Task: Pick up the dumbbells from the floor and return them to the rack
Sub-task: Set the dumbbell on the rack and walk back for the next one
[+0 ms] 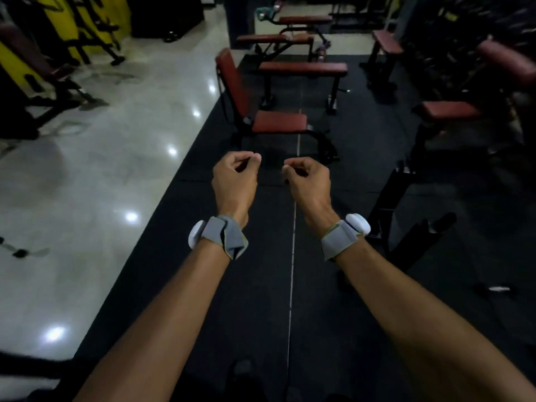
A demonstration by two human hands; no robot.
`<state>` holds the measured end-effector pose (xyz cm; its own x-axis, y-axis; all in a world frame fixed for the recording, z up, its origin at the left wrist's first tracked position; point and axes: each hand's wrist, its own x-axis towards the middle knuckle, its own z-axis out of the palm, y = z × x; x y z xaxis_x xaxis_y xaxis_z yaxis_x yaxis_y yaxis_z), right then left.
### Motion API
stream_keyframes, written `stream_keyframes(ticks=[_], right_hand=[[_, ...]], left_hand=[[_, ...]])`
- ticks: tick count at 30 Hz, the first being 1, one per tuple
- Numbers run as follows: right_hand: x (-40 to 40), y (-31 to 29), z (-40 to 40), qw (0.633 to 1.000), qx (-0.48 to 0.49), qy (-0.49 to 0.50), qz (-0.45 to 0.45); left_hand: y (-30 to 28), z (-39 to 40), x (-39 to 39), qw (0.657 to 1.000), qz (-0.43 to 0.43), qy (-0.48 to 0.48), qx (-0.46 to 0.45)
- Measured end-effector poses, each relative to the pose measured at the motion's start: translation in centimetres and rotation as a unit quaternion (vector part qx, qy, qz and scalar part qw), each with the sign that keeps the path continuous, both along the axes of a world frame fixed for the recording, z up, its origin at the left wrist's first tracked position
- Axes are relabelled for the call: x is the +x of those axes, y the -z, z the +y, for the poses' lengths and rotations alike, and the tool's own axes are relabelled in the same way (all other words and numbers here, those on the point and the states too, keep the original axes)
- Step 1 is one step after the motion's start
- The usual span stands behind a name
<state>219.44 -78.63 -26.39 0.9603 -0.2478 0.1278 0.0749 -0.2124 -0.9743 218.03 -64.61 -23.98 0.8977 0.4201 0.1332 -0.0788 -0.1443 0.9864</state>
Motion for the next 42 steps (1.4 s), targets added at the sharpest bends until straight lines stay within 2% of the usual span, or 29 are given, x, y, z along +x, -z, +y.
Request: stream_keyframes(ticks=[6,12,15,23,35,42], right_hand=[[2.6,-2.8,-6.1,0.993,-0.013,0.12,-0.019],[2.7,-4.9,-10.3,0.97,-0.021,0.239,-0.036],[2.4,-5.3,-12.0,0.961,-0.022,0.275,-0.026],[-2.0,-5.5,-16.7,0.906,-0.024,0.422,-0.021],[-8.9,-4.1,-22.3,0.848,-0.032,0.529,-0.002],[-11.6,-2.8,-27.0,0.84,-0.024,0.542,-0.014]], left_hand=[[-2.2,-6.1,5.4,0.993,-0.009,0.12,-0.014],[-4.4,-11.6,8.5,0.968,-0.034,0.245,-0.043],[-5.1,-13.7,9.4,0.962,-0.044,0.268,-0.038],[-6.0,-21.1,8.7,0.913,-0.056,0.402,-0.042],[-4.0,-30.5,3.3,0.847,-0.03,0.53,-0.029],[-3.4,-36.0,0.3,0.828,-0.041,0.56,-0.012]])
